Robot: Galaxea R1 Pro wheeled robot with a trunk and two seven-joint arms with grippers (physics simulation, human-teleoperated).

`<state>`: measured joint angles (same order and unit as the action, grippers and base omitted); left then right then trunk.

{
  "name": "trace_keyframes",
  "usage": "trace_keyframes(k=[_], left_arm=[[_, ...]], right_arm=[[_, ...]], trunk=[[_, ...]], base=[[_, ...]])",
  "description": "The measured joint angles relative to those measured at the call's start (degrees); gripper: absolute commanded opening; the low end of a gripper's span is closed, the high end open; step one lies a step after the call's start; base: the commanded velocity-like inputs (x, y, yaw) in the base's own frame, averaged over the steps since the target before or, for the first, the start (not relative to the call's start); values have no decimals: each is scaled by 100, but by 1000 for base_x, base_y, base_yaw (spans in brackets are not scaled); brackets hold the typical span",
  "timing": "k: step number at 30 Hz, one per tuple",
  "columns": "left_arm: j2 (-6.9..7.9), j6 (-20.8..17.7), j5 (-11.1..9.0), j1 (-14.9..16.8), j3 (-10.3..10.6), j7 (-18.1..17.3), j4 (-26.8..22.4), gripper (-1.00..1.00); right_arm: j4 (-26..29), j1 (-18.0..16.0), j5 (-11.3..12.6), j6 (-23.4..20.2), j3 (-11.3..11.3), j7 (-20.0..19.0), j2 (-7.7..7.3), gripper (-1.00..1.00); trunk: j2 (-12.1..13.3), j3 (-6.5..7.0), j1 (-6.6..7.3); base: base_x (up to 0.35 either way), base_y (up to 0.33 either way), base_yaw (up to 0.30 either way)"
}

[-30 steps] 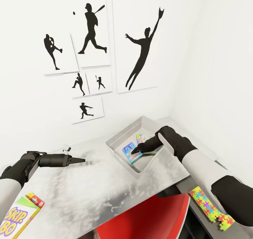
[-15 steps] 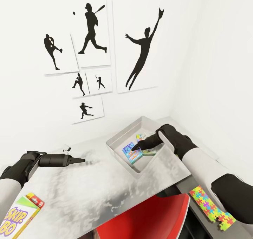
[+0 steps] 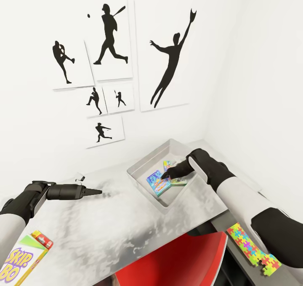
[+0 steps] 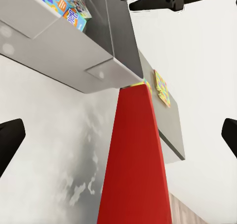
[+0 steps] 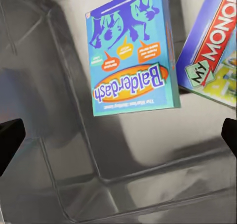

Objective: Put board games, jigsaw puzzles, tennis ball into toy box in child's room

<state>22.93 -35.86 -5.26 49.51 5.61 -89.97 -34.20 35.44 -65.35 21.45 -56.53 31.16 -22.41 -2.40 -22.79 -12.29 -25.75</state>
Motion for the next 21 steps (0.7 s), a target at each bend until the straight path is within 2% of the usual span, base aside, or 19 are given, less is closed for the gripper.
trace_keyframes(k=[5,8,14,21], left_arm=[[0,0,0,0,1,0,0,100],[0,1,0,0,1,0,0,100],[0,7,0,0,0,0,0,100],[0,2,0,0,0,0,7,100]], right_arm=[[-11,9,5,6,-272,412,51,100],[-19,11,9,15,-435,721,151,100],[-53,13,32,141,-490,1112,320,100],[-100,12,45,339,-514,1302,383,100]], trunk=[[0,0,0],[0,0,0],[0,0,0],[0,0,0]], base=[[0,0,0],[0,0,0],[0,0,0],[0,0,0]])
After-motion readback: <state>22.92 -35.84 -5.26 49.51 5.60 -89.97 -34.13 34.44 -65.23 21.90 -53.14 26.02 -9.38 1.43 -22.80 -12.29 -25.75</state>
